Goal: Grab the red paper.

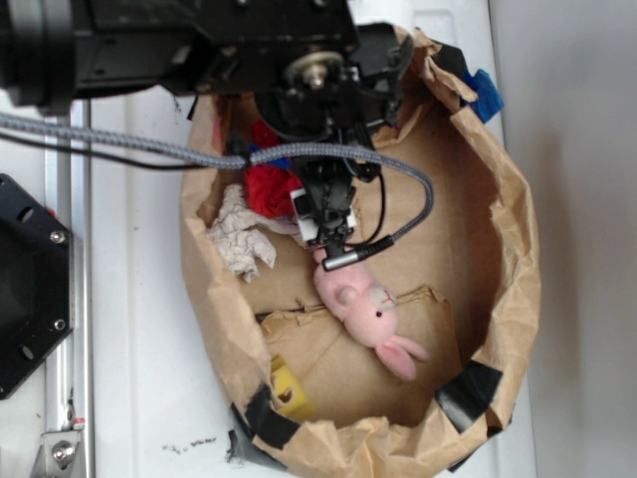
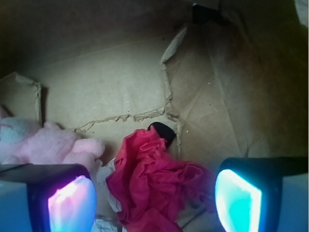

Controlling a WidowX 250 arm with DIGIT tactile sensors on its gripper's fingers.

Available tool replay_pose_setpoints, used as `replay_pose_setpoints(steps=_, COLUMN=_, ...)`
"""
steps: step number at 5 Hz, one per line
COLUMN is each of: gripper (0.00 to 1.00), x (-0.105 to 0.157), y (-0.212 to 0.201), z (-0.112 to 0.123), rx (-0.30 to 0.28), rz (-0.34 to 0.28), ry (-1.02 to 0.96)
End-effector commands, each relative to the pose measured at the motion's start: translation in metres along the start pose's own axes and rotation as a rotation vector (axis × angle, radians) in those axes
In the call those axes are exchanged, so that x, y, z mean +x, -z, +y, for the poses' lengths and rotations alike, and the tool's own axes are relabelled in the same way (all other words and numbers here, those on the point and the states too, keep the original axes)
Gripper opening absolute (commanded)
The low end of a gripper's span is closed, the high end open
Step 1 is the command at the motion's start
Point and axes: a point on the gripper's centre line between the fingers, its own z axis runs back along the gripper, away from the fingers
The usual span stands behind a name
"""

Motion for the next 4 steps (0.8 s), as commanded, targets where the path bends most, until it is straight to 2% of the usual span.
replay_pose_setpoints(steps=1, gripper=1.0, x=0.006, y=0.003, z=0.01, rx=-0.004, rz=-0.023, ry=-0.01)
replay_pose_setpoints(steps=3, gripper=1.0, x=0.008, y=0.029, z=0.001, rx=0.0, rz=-0.055, ry=0.072)
replay_pose_setpoints(steps=4, gripper=1.0, x=0.015, y=0.035, z=0.0, rx=0.011, rz=-0.034, ry=0.067)
